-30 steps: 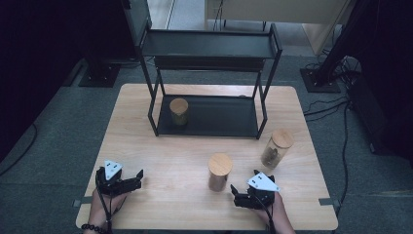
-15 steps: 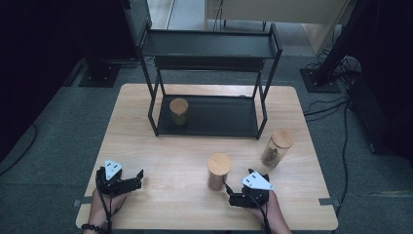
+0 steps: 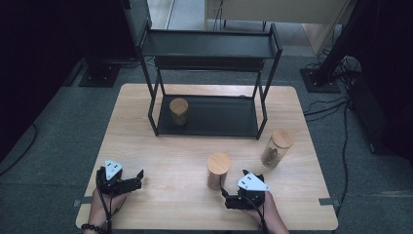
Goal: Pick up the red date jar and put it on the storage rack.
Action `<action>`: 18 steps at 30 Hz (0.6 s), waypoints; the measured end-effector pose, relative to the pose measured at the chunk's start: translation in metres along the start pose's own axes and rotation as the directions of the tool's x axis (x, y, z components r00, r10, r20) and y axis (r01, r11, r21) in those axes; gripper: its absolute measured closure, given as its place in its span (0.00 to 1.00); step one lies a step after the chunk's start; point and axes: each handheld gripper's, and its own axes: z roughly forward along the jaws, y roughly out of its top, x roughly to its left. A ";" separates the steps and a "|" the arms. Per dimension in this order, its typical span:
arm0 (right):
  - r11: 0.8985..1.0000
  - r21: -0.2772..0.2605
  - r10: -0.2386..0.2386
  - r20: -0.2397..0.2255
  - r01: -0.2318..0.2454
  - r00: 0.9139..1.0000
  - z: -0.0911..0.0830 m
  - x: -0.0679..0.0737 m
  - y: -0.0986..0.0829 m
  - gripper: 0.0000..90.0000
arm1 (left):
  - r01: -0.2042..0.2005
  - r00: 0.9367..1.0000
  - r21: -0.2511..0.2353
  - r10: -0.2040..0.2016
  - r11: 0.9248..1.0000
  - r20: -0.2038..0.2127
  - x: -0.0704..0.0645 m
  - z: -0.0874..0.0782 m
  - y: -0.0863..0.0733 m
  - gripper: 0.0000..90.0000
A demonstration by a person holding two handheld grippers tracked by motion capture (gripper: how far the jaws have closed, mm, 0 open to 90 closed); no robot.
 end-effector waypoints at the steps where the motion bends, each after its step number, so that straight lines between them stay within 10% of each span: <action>1: 1.000 -0.002 0.000 -0.004 0.000 1.000 0.001 0.001 0.001 0.03 | 0.000 1.000 -0.001 0.000 1.000 0.000 0.000 0.000 0.000 0.00; 18: 0.999 -0.026 -0.028 -0.031 0.027 0.999 0.010 0.018 0.019 0.04 | -0.009 1.000 0.002 0.009 1.000 -0.003 -0.001 0.000 0.000 0.00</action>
